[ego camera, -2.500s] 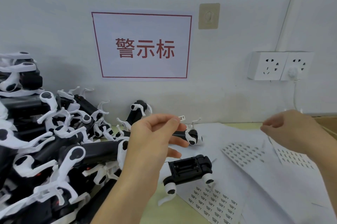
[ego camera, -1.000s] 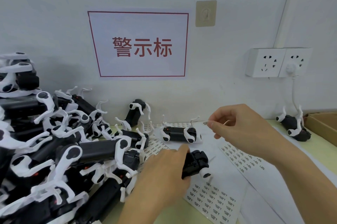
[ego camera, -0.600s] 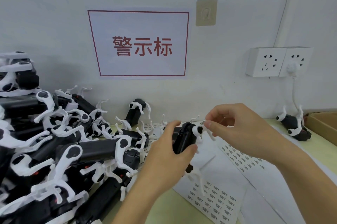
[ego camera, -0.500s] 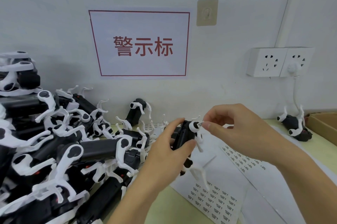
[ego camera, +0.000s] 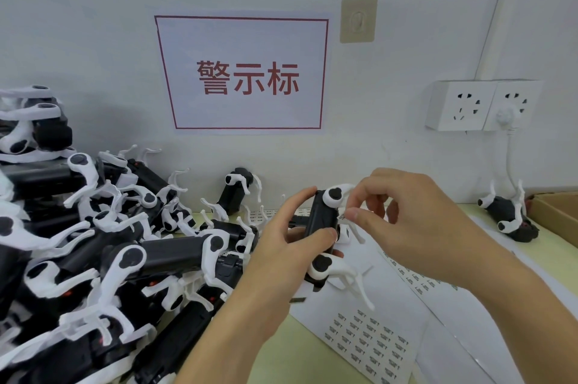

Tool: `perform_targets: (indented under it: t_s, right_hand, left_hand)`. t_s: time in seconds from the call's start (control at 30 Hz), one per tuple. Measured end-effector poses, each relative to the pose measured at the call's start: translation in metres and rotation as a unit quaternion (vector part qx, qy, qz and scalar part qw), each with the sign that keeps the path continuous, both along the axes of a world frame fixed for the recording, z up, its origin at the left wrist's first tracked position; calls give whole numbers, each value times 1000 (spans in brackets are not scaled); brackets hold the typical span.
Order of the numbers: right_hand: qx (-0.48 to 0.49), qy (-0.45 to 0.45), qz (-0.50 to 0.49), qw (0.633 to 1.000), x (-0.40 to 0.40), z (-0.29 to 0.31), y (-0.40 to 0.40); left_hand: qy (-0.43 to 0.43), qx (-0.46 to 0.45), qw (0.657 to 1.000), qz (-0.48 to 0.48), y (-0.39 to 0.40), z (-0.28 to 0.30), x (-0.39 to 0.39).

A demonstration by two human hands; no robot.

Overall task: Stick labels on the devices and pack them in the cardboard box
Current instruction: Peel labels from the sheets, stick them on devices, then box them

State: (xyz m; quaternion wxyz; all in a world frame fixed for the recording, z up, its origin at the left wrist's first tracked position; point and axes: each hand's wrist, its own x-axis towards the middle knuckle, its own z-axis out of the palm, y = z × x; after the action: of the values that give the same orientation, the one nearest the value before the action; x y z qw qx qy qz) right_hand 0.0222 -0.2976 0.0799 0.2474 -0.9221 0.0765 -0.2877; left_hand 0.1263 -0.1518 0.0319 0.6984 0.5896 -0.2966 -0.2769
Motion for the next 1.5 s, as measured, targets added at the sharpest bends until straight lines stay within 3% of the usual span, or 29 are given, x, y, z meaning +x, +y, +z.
perform_targets:
  t_s: [0.5,1.0,1.5]
  right_hand:
    - [-56,-11,-7,998,-2,4,13]
    - [-127,-5,-27,992,-2,6,18]
    - [-130,-6,-34,991,-1,6,21]
  left_hand:
    - [-70,3,997,-20,2,6,-3]
    - [-80,23,996,-13,4,6,-3]
    - [-79,16,997,-8,4,9,-5]
